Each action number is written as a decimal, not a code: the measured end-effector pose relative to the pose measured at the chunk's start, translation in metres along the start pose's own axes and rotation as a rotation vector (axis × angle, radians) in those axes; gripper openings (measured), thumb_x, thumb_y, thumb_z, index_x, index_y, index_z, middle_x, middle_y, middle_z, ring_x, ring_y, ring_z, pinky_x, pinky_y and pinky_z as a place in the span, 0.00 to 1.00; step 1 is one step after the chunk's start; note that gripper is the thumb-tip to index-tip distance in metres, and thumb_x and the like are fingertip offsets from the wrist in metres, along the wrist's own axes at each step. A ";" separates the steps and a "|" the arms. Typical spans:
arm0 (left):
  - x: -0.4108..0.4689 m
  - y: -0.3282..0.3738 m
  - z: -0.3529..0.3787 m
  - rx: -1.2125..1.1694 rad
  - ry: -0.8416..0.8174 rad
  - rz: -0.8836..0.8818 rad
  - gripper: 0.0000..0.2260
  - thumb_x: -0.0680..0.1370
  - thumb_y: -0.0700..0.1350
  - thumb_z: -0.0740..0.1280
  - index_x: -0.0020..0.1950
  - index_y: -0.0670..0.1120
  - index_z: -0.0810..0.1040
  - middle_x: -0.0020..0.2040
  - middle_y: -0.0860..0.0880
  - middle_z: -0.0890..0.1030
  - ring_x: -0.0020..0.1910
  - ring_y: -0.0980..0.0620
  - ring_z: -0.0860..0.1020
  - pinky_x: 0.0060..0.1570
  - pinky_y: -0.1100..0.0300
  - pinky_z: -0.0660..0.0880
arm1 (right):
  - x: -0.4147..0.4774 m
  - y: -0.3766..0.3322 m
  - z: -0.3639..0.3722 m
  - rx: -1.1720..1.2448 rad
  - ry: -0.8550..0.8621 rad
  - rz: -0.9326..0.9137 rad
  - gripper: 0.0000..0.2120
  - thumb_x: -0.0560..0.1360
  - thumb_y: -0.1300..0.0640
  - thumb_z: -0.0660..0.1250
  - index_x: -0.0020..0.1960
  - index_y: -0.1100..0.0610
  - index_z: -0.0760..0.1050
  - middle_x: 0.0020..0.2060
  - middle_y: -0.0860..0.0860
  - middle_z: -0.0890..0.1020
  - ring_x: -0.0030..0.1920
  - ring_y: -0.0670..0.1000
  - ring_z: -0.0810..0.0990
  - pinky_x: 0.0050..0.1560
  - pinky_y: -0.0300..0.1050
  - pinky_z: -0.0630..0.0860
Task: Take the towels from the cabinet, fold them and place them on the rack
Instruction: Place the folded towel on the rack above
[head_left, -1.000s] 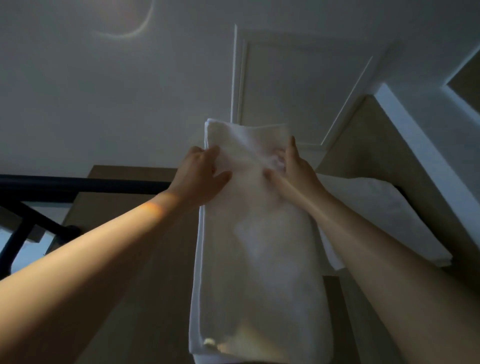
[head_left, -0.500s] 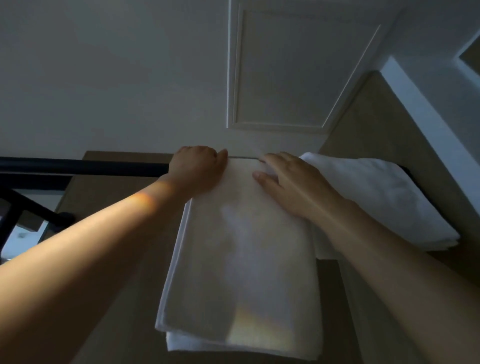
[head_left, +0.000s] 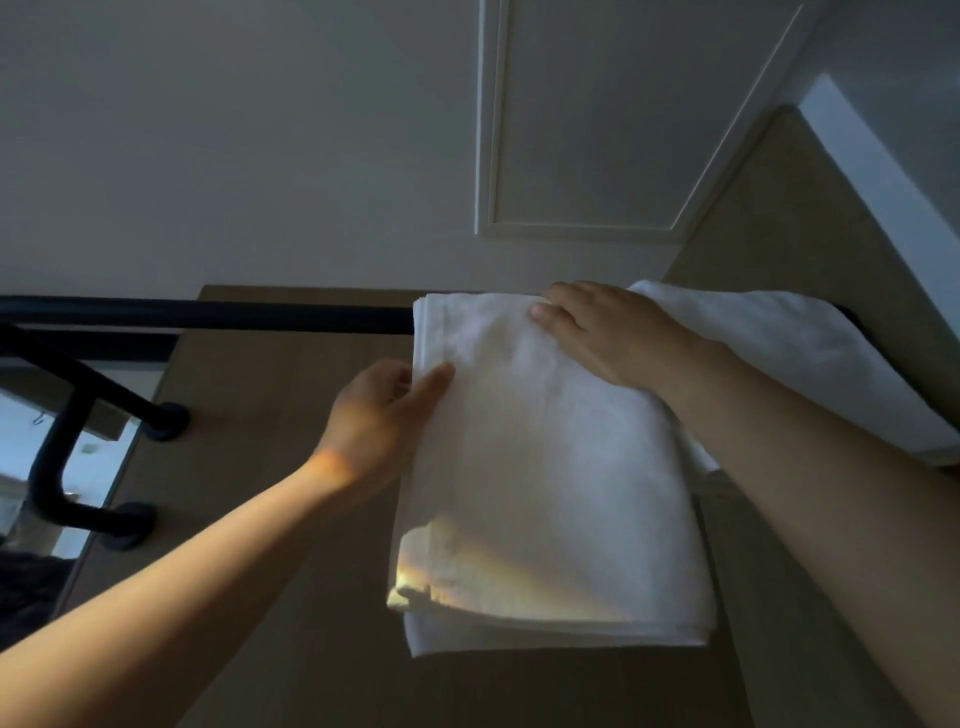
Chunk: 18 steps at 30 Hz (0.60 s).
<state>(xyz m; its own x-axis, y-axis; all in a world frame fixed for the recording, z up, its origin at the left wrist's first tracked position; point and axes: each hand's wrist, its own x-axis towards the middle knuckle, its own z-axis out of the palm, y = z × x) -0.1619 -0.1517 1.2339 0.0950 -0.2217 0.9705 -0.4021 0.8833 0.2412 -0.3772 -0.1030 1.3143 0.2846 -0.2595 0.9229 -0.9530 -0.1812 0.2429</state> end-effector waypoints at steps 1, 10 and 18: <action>-0.002 0.002 0.002 -0.038 0.005 0.006 0.19 0.79 0.54 0.65 0.43 0.37 0.78 0.33 0.49 0.79 0.29 0.55 0.75 0.30 0.62 0.70 | -0.003 -0.001 0.000 -0.021 0.002 -0.007 0.21 0.83 0.44 0.50 0.63 0.57 0.71 0.63 0.57 0.76 0.64 0.59 0.73 0.65 0.54 0.66; -0.006 0.002 0.015 -0.056 0.114 0.031 0.11 0.80 0.49 0.64 0.45 0.41 0.78 0.37 0.50 0.79 0.33 0.54 0.75 0.29 0.63 0.70 | -0.111 -0.004 0.014 0.286 0.418 0.058 0.24 0.78 0.49 0.63 0.72 0.56 0.68 0.65 0.51 0.74 0.63 0.50 0.74 0.62 0.41 0.68; -0.002 0.002 0.013 -0.055 0.143 0.070 0.13 0.80 0.48 0.63 0.45 0.38 0.77 0.36 0.48 0.77 0.32 0.54 0.72 0.24 0.70 0.66 | -0.117 0.005 0.021 0.758 0.184 0.406 0.20 0.77 0.46 0.68 0.64 0.55 0.75 0.46 0.46 0.84 0.46 0.46 0.83 0.50 0.50 0.81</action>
<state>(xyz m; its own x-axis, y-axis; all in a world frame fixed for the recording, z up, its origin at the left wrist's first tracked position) -0.1750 -0.1552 1.2321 0.1986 -0.1014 0.9748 -0.3623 0.9166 0.1691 -0.4133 -0.0935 1.2010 -0.1448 -0.2953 0.9444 -0.6325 -0.7063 -0.3179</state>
